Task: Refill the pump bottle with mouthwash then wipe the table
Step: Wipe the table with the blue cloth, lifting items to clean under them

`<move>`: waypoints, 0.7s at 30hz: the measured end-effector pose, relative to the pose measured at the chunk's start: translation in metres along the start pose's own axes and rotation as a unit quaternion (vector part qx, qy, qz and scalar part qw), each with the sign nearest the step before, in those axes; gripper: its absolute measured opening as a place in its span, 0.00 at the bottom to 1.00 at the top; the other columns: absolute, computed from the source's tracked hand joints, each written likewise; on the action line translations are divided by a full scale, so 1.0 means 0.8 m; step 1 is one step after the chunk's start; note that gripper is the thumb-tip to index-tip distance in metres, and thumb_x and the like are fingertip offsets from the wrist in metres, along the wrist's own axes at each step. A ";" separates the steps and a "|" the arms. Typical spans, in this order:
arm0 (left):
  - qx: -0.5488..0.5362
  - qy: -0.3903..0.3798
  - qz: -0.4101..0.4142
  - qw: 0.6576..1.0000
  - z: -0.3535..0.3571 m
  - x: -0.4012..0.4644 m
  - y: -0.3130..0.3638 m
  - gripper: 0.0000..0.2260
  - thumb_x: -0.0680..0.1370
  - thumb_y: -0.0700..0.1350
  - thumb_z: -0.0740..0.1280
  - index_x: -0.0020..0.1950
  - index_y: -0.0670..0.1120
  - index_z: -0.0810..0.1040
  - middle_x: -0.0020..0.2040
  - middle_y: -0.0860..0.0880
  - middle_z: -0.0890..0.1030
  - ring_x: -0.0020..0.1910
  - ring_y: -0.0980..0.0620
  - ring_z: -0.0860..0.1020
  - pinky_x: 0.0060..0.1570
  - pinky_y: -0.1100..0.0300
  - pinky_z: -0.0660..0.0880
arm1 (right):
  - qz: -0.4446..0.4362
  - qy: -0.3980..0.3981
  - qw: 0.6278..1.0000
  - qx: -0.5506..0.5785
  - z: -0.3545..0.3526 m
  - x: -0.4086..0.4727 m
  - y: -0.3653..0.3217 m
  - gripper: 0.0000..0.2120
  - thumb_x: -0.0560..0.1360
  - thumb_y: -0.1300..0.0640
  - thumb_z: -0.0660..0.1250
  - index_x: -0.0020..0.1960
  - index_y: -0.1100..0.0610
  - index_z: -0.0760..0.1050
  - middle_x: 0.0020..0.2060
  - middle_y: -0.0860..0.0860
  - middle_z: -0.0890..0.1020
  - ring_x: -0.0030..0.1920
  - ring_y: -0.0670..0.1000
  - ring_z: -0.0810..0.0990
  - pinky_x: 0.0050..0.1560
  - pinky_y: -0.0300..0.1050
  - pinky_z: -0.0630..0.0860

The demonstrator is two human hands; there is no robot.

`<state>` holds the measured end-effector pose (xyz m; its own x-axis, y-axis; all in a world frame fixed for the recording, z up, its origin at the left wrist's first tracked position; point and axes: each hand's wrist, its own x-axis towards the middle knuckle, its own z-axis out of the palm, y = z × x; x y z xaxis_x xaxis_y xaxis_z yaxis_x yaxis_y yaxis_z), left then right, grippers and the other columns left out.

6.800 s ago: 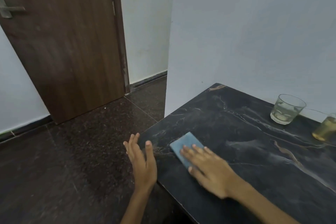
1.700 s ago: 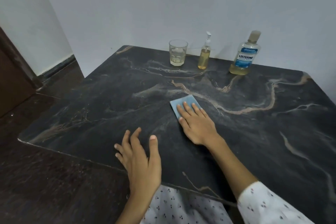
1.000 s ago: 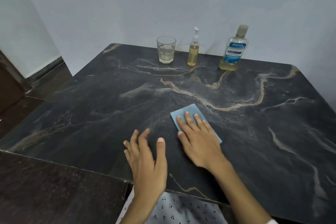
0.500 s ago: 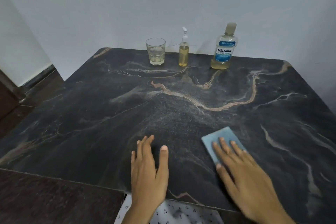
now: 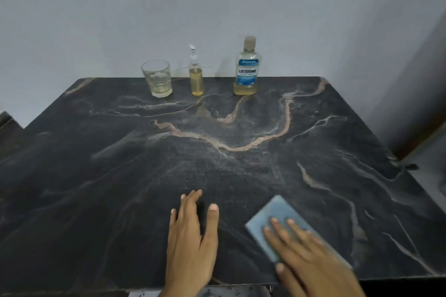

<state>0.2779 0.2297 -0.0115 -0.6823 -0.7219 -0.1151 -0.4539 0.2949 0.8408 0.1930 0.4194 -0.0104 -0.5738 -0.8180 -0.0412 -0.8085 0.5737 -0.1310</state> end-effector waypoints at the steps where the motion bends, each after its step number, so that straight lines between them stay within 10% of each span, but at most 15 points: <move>1: 0.003 -0.008 0.000 1.000 0.002 0.001 0.002 0.22 0.78 0.59 0.52 0.73 0.59 0.59 0.75 0.59 0.57 0.67 0.67 0.44 0.75 0.57 0.45 | 0.042 -0.002 0.999 0.002 -0.006 -0.008 0.019 0.28 0.81 0.43 0.40 0.71 0.50 0.69 0.65 0.47 0.75 0.62 0.52 0.78 0.65 0.39 0.54; 7: 0.016 -0.064 0.001 0.998 0.017 0.000 0.018 0.30 0.71 0.66 0.48 0.73 0.61 0.57 0.77 0.58 0.56 0.77 0.55 0.45 0.74 0.51 0.51 | 0.212 0.050 0.976 -0.004 -0.012 0.040 0.079 0.27 0.80 0.40 0.36 0.77 0.44 0.39 0.77 0.42 0.44 0.76 0.45 0.42 0.73 0.41 0.44; 16: 0.037 -0.122 0.041 0.991 0.053 0.003 0.038 0.32 0.70 0.67 0.46 0.74 0.59 0.56 0.76 0.59 0.56 0.76 0.57 0.46 0.74 0.53 0.51 | -0.024 0.022 0.999 0.043 0.004 -0.012 0.043 0.24 0.81 0.43 0.46 0.77 0.43 0.51 0.76 0.40 0.54 0.76 0.43 0.51 0.73 0.40 0.48; 19: 0.044 -0.148 0.058 0.986 0.065 0.002 0.042 0.32 0.71 0.68 0.46 0.74 0.61 0.55 0.77 0.60 0.52 0.76 0.57 0.45 0.74 0.52 0.51 | 0.032 0.029 0.998 0.035 -0.010 -0.057 0.099 0.25 0.80 0.41 0.48 0.76 0.42 0.55 0.74 0.39 0.59 0.75 0.42 0.56 0.71 0.39 0.55; 21: 0.048 -0.160 0.067 0.984 0.072 0.000 0.045 0.32 0.71 0.68 0.46 0.74 0.61 0.54 0.77 0.60 0.51 0.76 0.56 0.44 0.74 0.52 0.51 | 0.116 0.042 0.991 0.045 -0.023 -0.062 0.140 0.24 0.80 0.38 0.41 0.75 0.38 0.45 0.75 0.35 0.49 0.75 0.38 0.45 0.71 0.30 0.42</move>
<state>0.2283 0.2761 -0.0118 -0.8781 -0.4432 -0.1805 -0.3897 0.4434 0.8072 0.1286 0.5247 -0.0044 -0.7549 -0.6559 0.0007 -0.6407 0.7372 -0.2147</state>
